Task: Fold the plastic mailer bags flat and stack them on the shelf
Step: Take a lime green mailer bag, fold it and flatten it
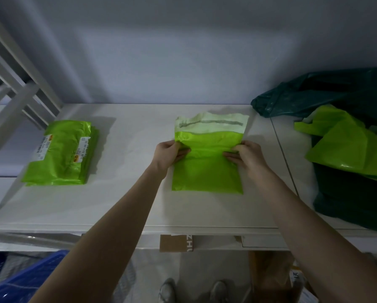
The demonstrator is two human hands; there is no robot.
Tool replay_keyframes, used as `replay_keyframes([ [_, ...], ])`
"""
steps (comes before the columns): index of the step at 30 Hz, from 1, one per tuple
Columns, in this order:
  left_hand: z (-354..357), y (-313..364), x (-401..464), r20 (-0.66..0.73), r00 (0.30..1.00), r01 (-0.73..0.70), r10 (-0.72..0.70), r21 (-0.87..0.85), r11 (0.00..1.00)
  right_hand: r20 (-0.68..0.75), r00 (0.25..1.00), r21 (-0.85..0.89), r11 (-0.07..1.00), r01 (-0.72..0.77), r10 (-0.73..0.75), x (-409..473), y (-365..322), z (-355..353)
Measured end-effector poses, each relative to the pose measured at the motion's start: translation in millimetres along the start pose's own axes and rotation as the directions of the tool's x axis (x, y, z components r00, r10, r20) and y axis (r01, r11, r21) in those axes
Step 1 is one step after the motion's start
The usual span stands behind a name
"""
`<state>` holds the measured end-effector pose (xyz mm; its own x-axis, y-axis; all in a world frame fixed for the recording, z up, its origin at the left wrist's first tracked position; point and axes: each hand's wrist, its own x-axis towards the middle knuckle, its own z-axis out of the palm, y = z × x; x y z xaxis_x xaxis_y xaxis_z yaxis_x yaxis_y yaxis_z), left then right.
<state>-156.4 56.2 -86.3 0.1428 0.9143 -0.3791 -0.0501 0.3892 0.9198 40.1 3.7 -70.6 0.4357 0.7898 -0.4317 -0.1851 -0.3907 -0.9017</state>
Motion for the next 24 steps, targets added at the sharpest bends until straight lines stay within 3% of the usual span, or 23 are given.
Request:
replay_keyframes([
  [5,-1.1,1.6,-3.3,-0.014,0.999,0.028,-0.029,-0.092,0.995,-0.034,0.992,0.228,0.968,-0.108,0.119,1.7,1.1,0.5],
  [9,-2.8,6.1,1.5,-0.020,0.995,0.087,-0.093,-0.210,0.974,0.003,0.994,0.100,0.989,-0.109,0.110,4.5,0.4,-2.5],
  [10,-3.7,7.3,2.2,-0.014,0.997,0.072,-0.076,-0.162,0.984,0.015,0.996,0.075,0.993,-0.094,0.093,4.6,-0.1,-2.1],
  [13,-3.6,10.0,-1.9,0.034,0.996,-0.084,0.078,0.202,0.976,0.063,0.998,-0.019,1.000,0.009,-0.008,6.6,0.0,-3.8],
  [15,-7.3,10.2,-6.9,0.074,0.987,-0.158,0.142,0.304,0.939,0.094,0.995,-0.083,0.995,0.054,-0.047,2.4,1.0,-3.2],
  [18,-14.0,6.5,-2.7,0.084,0.989,-0.145,0.124,0.340,0.929,0.113,0.991,-0.131,0.988,0.080,-0.065,0.8,3.4,-4.7],
  [21,-16.3,3.5,-0.5,-0.035,0.989,-0.102,0.145,0.550,0.829,0.124,0.986,-0.133,0.983,0.127,-0.111,-1.8,6.6,-5.5],
  [24,-15.2,5.4,-2.6,-0.150,0.985,0.012,0.089,0.568,0.823,0.113,0.980,-0.125,0.976,0.179,-0.165,-6.5,9.5,-2.8],
])
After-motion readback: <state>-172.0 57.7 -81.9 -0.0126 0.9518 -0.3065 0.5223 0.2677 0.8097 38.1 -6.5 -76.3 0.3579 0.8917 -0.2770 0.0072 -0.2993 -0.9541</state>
